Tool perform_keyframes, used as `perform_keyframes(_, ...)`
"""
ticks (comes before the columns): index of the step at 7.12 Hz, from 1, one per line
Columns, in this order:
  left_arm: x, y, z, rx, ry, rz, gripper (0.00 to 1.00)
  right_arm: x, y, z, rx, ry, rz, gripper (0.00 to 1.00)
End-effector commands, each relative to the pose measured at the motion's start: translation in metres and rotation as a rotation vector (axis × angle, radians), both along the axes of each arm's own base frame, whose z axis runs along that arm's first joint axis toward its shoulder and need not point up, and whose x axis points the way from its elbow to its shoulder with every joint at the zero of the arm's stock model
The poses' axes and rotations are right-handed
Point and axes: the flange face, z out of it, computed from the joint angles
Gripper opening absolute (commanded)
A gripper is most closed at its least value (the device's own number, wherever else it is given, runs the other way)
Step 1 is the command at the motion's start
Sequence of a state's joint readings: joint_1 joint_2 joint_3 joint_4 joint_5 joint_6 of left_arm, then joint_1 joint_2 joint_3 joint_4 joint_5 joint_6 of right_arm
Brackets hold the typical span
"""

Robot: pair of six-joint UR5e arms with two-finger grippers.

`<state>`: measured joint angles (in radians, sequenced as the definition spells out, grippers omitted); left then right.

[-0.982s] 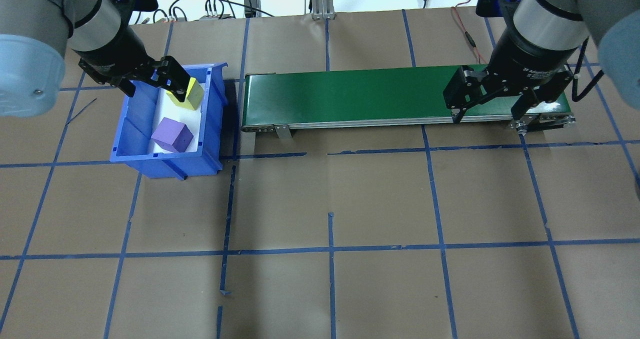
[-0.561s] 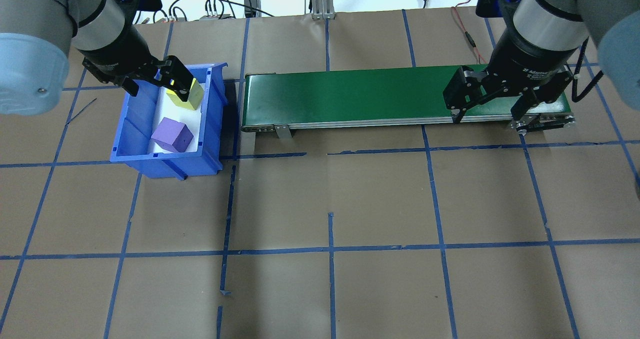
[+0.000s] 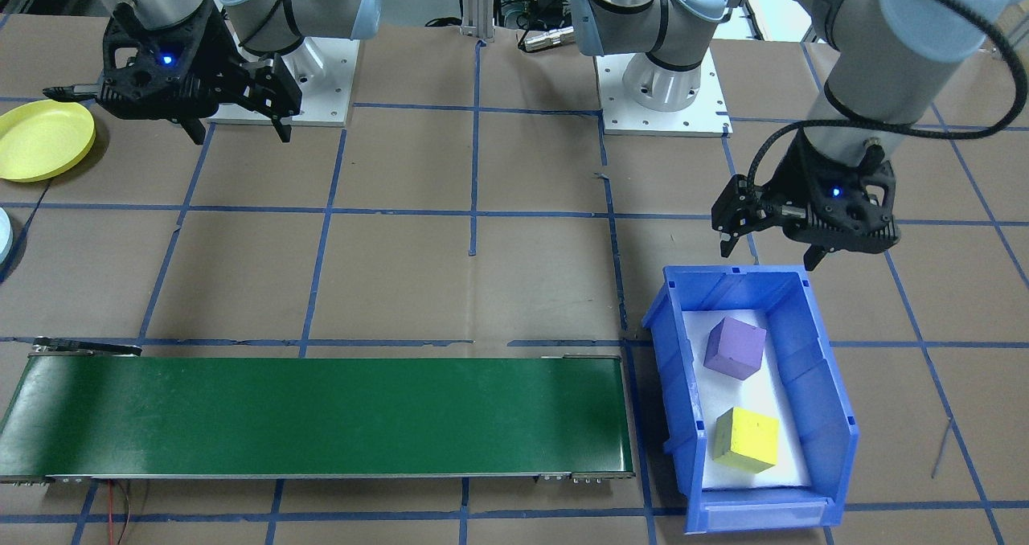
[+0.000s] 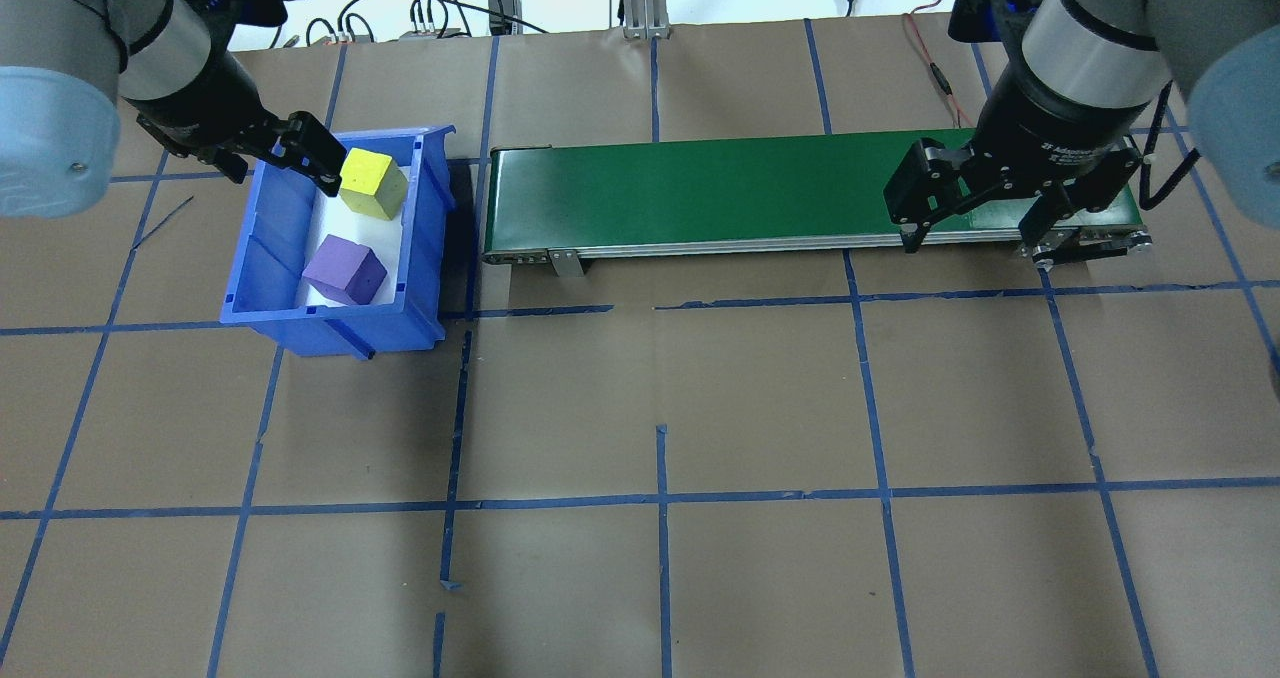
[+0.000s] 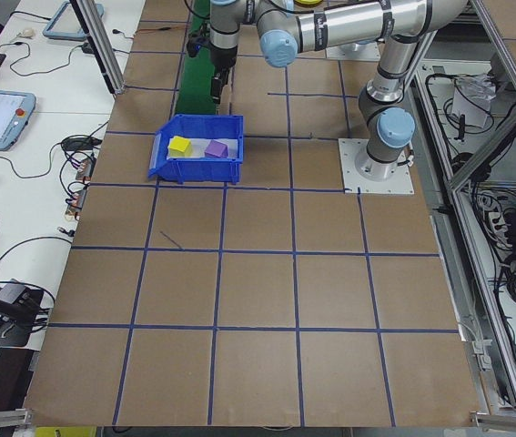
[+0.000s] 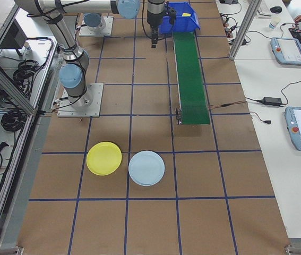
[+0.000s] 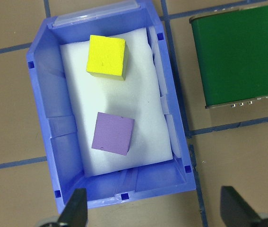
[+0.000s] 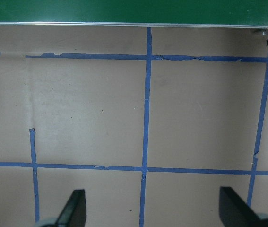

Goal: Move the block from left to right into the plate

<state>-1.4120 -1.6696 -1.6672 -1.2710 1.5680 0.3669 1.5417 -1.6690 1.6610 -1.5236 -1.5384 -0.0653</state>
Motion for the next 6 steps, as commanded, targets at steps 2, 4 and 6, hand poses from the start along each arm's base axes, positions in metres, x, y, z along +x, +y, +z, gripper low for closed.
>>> perform_keyframes(2,0.015,-0.042,-0.078,0.054,0.004,-0.019,1.00,0.000,0.000,0.000,-0.001,0.003,0.001,1.00)
perform_keyframes(4,0.019,-0.054,-0.096,0.039,-0.016,-0.172,1.00,0.000,0.000,0.000,-0.001,0.005,0.001,1.00)
perform_keyframes(6,0.022,-0.058,-0.118,0.079,-0.020,-0.177,1.00,-0.001,0.000,0.000,-0.001,0.008,0.001,1.00)
